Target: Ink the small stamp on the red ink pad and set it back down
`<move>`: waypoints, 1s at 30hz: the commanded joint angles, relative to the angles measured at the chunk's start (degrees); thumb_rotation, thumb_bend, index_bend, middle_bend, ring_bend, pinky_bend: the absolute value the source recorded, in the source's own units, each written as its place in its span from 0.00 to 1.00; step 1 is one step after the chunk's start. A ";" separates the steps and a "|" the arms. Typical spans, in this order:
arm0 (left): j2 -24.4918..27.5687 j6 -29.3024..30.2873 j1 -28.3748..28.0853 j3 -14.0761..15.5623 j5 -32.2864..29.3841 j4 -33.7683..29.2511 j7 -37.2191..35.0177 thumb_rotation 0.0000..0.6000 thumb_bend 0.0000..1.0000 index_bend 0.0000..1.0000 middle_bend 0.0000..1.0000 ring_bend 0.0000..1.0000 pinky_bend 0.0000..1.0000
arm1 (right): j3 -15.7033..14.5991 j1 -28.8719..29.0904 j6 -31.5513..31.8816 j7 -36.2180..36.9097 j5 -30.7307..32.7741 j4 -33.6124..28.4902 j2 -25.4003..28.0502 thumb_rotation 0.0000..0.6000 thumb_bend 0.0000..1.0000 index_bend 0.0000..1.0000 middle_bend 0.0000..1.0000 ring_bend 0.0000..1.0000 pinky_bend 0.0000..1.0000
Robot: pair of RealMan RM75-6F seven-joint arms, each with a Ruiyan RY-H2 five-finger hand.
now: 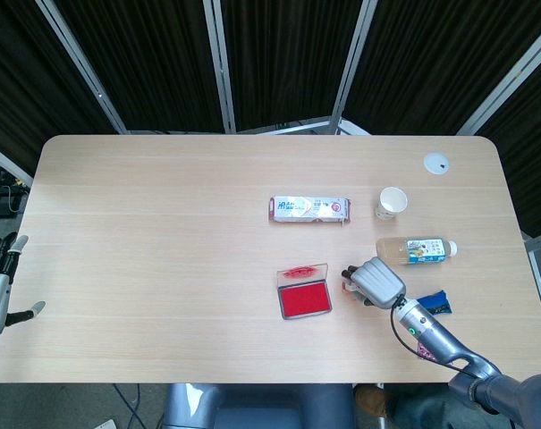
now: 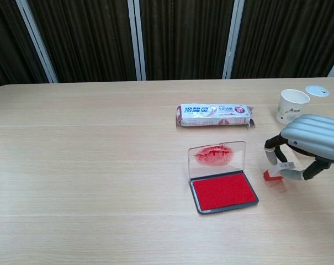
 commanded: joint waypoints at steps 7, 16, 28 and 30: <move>-0.09 0.05 0.00 0.08 0.04 -0.08 0.30 1.00 0.00 0.00 0.00 0.00 0.00 | -0.12 -0.26 0.42 0.88 -0.19 0.74 -0.07 1.00 0.31 0.47 0.56 0.81 1.00; -0.08 0.17 0.05 0.14 0.17 -0.18 0.23 1.00 0.00 0.00 0.00 0.00 0.00 | 1.07 -0.16 1.09 0.43 0.39 0.89 -0.12 1.00 0.31 0.44 0.54 0.81 1.00; 0.49 0.38 0.27 0.30 0.75 -0.56 -0.83 1.00 0.00 0.00 0.00 0.00 0.00 | 2.60 -0.09 3.78 -0.65 0.42 -4.13 3.27 1.00 0.31 0.44 0.54 0.81 1.00; 0.81 0.57 0.40 0.39 1.13 -0.79 -1.35 1.00 0.00 0.00 0.00 0.00 0.00 | 3.27 -0.36 5.58 -0.94 0.39 -7.36 5.50 1.00 0.31 0.43 0.54 0.81 1.00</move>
